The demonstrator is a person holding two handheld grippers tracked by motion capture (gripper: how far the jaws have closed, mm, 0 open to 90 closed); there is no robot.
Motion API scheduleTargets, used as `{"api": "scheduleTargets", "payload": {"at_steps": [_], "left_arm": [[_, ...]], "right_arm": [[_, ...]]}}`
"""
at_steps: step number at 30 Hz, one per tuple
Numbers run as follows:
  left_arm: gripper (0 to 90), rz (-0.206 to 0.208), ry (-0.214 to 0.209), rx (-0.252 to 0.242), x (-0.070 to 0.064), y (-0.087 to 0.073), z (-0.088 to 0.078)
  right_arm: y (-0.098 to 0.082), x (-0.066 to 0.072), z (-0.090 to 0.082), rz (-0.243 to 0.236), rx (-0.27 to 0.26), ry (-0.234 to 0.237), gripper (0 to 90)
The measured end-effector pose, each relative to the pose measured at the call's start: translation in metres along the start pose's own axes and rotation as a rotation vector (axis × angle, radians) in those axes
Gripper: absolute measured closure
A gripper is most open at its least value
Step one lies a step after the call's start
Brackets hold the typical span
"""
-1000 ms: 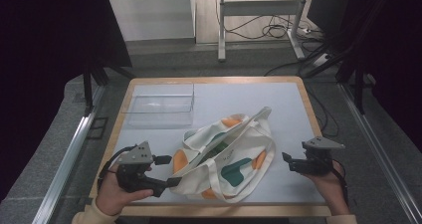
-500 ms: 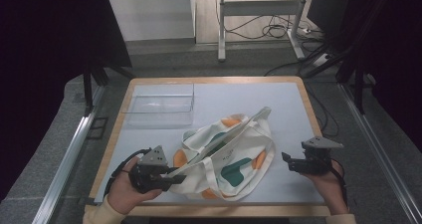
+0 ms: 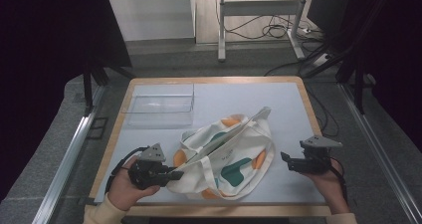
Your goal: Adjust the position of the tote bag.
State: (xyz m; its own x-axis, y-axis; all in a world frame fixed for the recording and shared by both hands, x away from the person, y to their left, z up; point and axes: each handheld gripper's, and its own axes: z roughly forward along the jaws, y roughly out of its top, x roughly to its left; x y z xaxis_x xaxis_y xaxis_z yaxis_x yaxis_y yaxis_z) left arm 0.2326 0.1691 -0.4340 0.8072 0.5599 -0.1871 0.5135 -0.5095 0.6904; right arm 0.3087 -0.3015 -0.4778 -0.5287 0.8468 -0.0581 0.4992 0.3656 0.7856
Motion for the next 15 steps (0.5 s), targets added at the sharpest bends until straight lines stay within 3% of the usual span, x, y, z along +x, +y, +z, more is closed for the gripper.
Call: {"api": "scheduleTargets", "payload": {"at_steps": [7, 15], "left_arm": [[81.5, -0.023, 0.004, 0.000, 0.005, -0.002, 0.001], [81.7, -0.036, 0.005, 0.005, 0.007, -0.004, 0.003]], "right_arm": [[0.018, 0.002, -0.002, -0.042, -0.039, 0.037, 20.4], [0.063, -0.001, 0.002, -0.140, -0.036, 0.064, 25.8]]}}
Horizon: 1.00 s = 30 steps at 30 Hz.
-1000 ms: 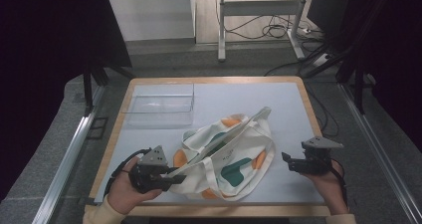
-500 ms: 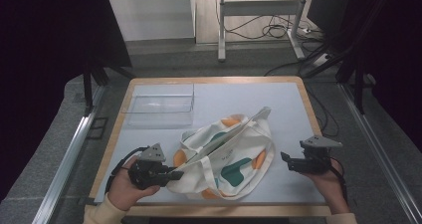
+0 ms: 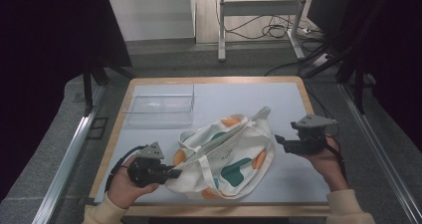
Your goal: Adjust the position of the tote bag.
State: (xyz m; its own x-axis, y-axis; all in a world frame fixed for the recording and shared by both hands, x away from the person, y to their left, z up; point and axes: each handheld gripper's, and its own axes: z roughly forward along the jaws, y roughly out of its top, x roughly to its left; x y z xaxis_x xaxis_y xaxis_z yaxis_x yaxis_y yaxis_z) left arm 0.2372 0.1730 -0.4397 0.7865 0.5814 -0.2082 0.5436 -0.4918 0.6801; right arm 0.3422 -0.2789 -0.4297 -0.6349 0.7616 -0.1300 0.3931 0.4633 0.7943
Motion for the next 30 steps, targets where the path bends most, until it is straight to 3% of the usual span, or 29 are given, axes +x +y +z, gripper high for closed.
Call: {"api": "scheduleTargets", "payload": {"at_steps": [7, 20, 30], "left_arm": [[81.8, 0.005, 0.002, 0.005, 0.000, 0.000, 0.000], [81.8, -0.001, -0.007, -0.002, -0.001, 0.000, 0.000], [81.8, 0.016, -0.009, 0.009, -0.001, 0.000, -0.001]], "right_arm": [[0.021, -0.014, 0.009, -0.014, 0.022, 0.025, 30.4], [0.040, -0.025, 0.021, -0.017, 0.061, 0.051, 31.9], [0.045, -0.026, 0.034, -0.047, 0.096, 0.068, 24.2]]}}
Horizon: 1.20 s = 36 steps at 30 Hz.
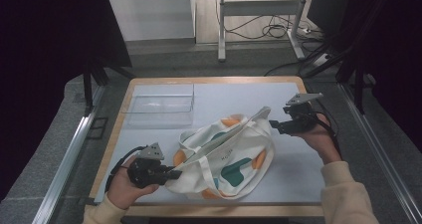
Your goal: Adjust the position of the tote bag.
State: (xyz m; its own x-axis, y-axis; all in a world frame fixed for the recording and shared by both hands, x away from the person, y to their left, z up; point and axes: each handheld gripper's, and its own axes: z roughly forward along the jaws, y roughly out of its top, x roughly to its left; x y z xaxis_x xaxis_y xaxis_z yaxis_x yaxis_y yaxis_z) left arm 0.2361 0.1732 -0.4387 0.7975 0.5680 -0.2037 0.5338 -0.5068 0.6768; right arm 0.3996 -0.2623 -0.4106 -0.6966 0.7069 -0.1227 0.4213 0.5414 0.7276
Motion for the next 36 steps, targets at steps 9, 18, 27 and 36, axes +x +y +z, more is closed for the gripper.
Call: {"api": "scheduleTargets", "payload": {"at_steps": [9, 18, 27, 36], "left_arm": [[81.7, 0.003, -0.002, 0.003, -0.001, 0.001, 0.000], [81.8, -0.007, -0.003, -0.002, -0.001, 0.000, 0.001], [81.8, -0.006, -0.006, 0.000, 0.000, 0.001, 0.000], [81.6, -0.004, -0.009, 0.001, 0.001, 0.000, 0.001]], "right_arm": [[0.006, -0.006, 0.008, -0.032, 0.033, 0.011, 23.9], [0.020, -0.009, 0.031, -0.115, 0.099, 0.031, 25.8], [0.033, -0.019, 0.048, -0.168, 0.099, 0.108, 28.1], [0.031, -0.014, 0.062, -0.209, 0.106, 0.171, 50.5]]}}
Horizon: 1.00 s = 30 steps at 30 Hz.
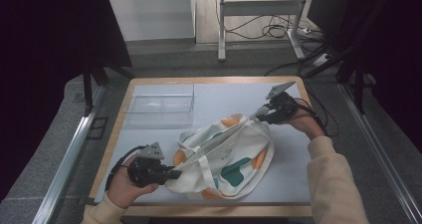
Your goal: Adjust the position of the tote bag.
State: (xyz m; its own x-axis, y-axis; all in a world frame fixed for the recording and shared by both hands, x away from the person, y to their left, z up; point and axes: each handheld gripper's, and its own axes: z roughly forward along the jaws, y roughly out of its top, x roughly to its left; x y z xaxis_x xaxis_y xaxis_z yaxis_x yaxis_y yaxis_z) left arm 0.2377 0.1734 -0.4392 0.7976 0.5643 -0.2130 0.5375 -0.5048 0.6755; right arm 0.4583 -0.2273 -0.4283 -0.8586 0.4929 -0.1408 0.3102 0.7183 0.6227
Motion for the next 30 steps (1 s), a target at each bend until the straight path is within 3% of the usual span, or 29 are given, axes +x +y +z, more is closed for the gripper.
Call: {"api": "scheduleTargets", "payload": {"at_steps": [4, 7, 12, 22, 30], "left_arm": [[81.6, 0.003, 0.000, 0.001, -0.001, 0.000, 0.000], [81.6, 0.002, 0.000, 0.001, -0.001, 0.000, 0.001], [81.7, -0.002, -0.004, 0.000, 0.000, 0.000, 0.001], [82.0, -0.002, 0.000, 0.006, 0.002, -0.001, -0.001], [82.6, -0.007, -0.002, -0.008, -0.002, 0.000, -0.004]], "right_arm": [[0.000, 0.002, 0.001, -0.002, 0.015, -0.046, 67.1], [-0.004, 0.001, -0.001, -0.005, -0.013, -0.049, 76.7], [-0.008, 0.003, -0.004, -0.021, -0.030, -0.055, 78.8], [-0.009, 0.008, -0.016, 0.025, -0.064, -0.068, 79.3], [-0.011, 0.013, -0.030, 0.013, -0.092, -0.082, 79.5]]}}
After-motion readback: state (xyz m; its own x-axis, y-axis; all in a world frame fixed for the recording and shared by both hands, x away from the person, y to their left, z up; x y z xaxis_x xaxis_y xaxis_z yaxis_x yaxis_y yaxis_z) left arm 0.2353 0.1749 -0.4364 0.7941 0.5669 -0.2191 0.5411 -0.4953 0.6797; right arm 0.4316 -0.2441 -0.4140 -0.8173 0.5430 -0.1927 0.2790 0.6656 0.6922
